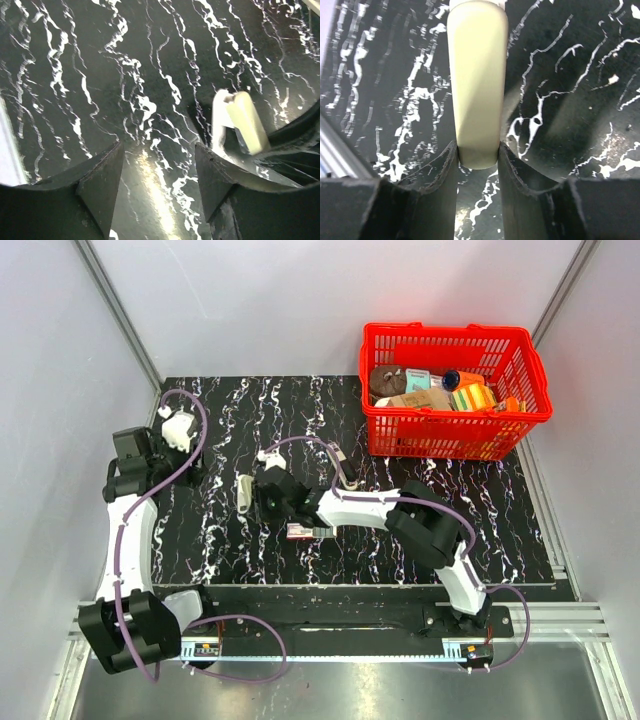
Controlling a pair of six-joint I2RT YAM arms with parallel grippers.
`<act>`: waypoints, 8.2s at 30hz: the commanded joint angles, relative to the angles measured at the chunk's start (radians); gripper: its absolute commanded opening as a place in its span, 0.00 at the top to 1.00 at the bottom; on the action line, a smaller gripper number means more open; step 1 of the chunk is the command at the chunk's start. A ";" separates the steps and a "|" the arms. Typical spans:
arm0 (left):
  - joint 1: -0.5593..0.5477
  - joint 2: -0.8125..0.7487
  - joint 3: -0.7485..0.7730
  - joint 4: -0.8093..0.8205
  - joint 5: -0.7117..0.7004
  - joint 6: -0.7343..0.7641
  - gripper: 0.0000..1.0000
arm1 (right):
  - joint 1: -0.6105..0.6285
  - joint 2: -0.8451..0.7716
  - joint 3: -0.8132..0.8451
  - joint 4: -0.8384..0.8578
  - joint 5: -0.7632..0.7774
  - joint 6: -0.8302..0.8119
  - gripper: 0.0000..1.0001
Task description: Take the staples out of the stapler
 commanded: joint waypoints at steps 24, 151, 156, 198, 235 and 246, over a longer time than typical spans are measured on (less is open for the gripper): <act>0.063 -0.033 -0.004 -0.137 0.176 -0.072 0.37 | -0.004 0.217 0.694 -0.782 0.135 -0.257 1.00; -0.318 0.056 0.058 -0.162 -0.162 -0.068 0.01 | -0.304 -0.070 0.187 -0.613 0.421 -0.378 0.14; -0.318 0.032 0.056 -0.165 -0.148 -0.055 0.01 | -0.349 -0.034 0.184 -0.567 0.358 -0.372 0.20; -0.552 0.239 -0.062 0.221 0.090 -0.296 0.01 | -0.269 -0.231 -0.045 -0.067 0.023 0.160 1.00; -0.563 0.338 0.046 0.189 0.064 -0.168 1.00 | -0.254 -0.393 -0.313 0.149 -0.170 0.251 1.00; -0.560 0.371 0.036 0.206 -0.070 -0.017 1.00 | -0.260 -0.435 -0.442 0.171 -0.221 0.165 1.00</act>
